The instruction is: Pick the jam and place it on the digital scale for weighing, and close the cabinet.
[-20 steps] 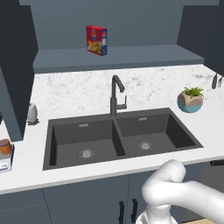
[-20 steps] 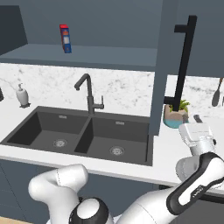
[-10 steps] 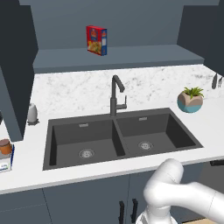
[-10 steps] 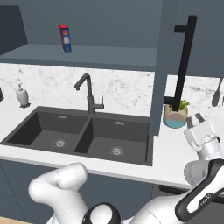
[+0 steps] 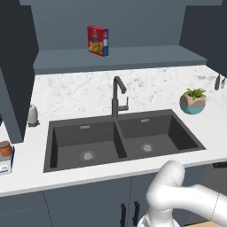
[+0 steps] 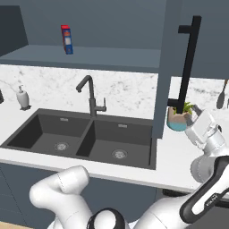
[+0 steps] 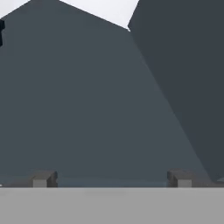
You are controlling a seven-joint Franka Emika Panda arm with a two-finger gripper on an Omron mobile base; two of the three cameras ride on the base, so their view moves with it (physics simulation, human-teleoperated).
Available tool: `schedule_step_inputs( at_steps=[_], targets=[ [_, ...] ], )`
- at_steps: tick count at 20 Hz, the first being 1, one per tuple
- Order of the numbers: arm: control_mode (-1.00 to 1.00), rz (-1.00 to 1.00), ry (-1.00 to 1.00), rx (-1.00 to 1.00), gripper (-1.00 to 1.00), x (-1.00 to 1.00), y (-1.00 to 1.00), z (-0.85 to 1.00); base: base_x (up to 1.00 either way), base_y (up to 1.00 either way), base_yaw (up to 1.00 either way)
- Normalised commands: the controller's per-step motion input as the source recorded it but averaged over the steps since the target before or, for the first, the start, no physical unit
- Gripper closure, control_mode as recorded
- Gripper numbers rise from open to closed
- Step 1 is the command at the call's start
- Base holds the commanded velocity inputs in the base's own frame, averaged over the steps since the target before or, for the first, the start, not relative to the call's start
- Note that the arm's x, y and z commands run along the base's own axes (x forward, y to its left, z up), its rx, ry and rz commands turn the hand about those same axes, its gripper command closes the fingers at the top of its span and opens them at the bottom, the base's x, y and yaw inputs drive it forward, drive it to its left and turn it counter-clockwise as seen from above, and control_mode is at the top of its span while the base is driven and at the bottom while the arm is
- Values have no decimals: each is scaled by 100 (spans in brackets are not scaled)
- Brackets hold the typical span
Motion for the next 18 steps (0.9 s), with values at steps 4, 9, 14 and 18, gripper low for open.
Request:
schedule_step_inputs(
  at_steps=[4,9,14,18],
  targets=[
    [-100,11,0,-12,-100,-5,53,53,0,0,0],
    [-100,5,0,-14,-100,0,70,42,0,0,0],
    [-100,0,0,-16,-100,6,86,22,0,0,0],
    [-100,0,5,-17,-100,29,97,13,0,0,0]
  ],
)
